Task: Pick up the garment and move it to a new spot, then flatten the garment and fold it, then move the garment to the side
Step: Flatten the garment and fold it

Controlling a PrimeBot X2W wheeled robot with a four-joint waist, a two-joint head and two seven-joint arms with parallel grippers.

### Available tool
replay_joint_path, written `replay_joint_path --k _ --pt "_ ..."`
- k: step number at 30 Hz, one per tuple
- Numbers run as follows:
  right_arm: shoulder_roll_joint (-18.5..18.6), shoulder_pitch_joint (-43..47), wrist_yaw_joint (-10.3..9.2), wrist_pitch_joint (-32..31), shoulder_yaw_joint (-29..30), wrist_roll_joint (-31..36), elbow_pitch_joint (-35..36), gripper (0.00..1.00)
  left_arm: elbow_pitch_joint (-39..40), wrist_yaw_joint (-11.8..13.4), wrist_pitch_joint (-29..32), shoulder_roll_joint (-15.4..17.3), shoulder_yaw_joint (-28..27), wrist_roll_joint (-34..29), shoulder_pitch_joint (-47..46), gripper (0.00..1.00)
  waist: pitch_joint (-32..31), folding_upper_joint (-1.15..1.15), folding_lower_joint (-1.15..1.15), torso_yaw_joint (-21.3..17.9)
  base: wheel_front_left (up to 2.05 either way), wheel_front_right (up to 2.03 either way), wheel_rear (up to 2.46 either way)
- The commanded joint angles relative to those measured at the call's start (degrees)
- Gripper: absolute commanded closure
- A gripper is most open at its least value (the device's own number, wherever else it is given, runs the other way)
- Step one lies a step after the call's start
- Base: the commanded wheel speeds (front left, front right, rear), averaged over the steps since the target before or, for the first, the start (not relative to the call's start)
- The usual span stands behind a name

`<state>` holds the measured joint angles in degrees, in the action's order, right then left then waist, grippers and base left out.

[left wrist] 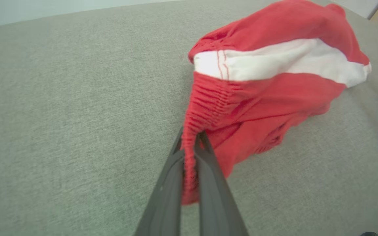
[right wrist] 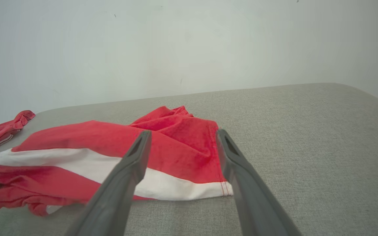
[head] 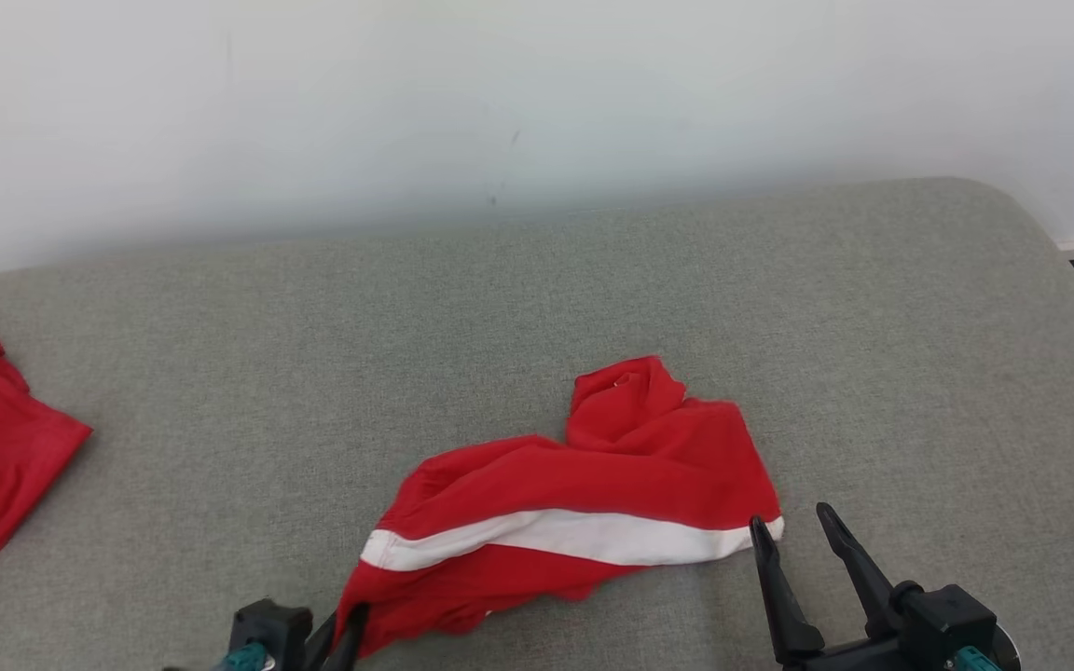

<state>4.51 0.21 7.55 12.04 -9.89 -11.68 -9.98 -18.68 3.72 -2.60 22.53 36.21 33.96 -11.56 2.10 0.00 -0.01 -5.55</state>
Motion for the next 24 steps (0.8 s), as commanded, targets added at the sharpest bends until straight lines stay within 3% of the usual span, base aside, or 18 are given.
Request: replay_joint_path --k 1,4,5,6,18,21,24 --pt "0.1 0.4 -0.12 -0.2 0.0 -0.6 0.1 0.00 -0.6 0.6 -0.8 0.1 -0.6 0.5 1.3 1.00 0.1 0.00 0.01 -0.2 0.00 0.00 0.00" --pt "0.2 0.3 -0.12 -0.2 0.1 -0.6 0.2 0.00 -1.7 1.2 -2.4 -0.6 -1.4 1.4 2.2 1.00 0.3 0.00 0.01 -0.4 0.00 0.00 0.00" --pt "0.2 0.3 -0.12 -0.2 0.2 -0.6 0.2 0.00 -1.9 1.3 -2.8 -0.9 -1.6 1.7 2.5 0.81 0.3 0.00 0.01 -0.4 0.00 0.00 0.00" --pt "0.2 0.3 -0.12 -0.2 0.3 -0.6 0.2 0.00 -2.1 1.3 -3.1 -1.2 -1.7 2.2 2.9 0.02 0.2 0.00 0.01 -0.5 0.00 0.00 0.00" --pt "0.1 1.6 -0.13 0.1 1.9 -0.6 -0.1 0.00 1.0 3.3 -11.5 -3.1 -7.2 4.8 8.4 0.00 -1.5 0.00 0.01 0.5 0.00 0.00 0.00" --pt "-0.1 1.9 -0.13 -0.1 2.5 -0.4 0.0 0.00 3.3 4.1 -12.5 -4.1 -10.8 4.0 10.3 0.00 -2.1 0.00 0.01 1.3 0.00 0.00 0.00" --pt "-0.3 2.4 -0.13 -0.1 3.2 -0.3 0.0 0.00 8.2 3.9 -12.6 -6.4 -18.0 0.9 12.6 0.00 -2.7 0.00 0.01 2.3 0.00 0.00 0.00"
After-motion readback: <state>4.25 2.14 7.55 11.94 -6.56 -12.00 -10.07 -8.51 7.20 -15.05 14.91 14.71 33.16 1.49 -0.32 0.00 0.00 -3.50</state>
